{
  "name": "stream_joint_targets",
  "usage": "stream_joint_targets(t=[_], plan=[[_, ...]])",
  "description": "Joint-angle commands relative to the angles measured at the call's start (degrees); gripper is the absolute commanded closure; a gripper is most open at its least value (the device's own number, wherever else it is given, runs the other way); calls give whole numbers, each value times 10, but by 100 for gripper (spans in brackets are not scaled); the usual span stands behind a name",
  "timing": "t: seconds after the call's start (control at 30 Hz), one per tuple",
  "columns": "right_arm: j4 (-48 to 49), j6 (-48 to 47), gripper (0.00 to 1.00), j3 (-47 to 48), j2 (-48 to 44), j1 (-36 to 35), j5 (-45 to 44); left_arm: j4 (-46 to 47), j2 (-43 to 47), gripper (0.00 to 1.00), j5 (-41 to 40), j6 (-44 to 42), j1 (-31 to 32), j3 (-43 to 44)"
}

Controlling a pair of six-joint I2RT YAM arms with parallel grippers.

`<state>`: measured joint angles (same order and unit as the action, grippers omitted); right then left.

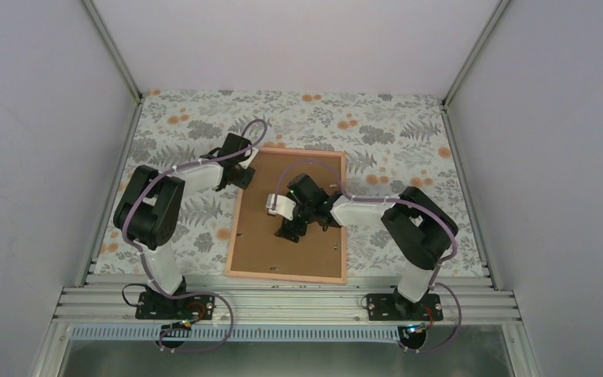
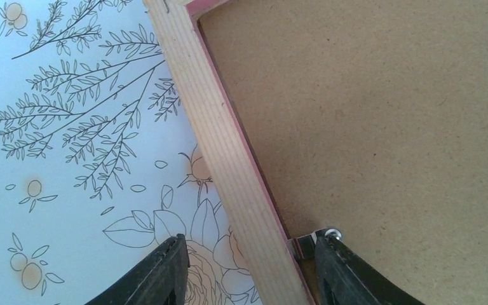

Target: Put the photo into the frame

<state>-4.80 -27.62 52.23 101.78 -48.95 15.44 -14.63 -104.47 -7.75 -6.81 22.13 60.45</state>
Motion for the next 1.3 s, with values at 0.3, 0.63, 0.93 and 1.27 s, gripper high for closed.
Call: stream_joint_targets(t=[0.3, 0.63, 0.93, 1.27], plan=[[-67, 1, 5, 59, -31, 18, 10, -19, 102, 47, 150, -52, -39, -24], [-151, 37, 4, 94, -107, 161, 62, -53, 162, 40, 359, -210, -41, -41], [-167, 70, 5, 56, -136, 265, -17, -25, 114, 41, 318, -250, 38, -61], [-125, 21, 5, 19, -94, 274, -117, 2, 73, 44, 268, -258, 93, -86]])
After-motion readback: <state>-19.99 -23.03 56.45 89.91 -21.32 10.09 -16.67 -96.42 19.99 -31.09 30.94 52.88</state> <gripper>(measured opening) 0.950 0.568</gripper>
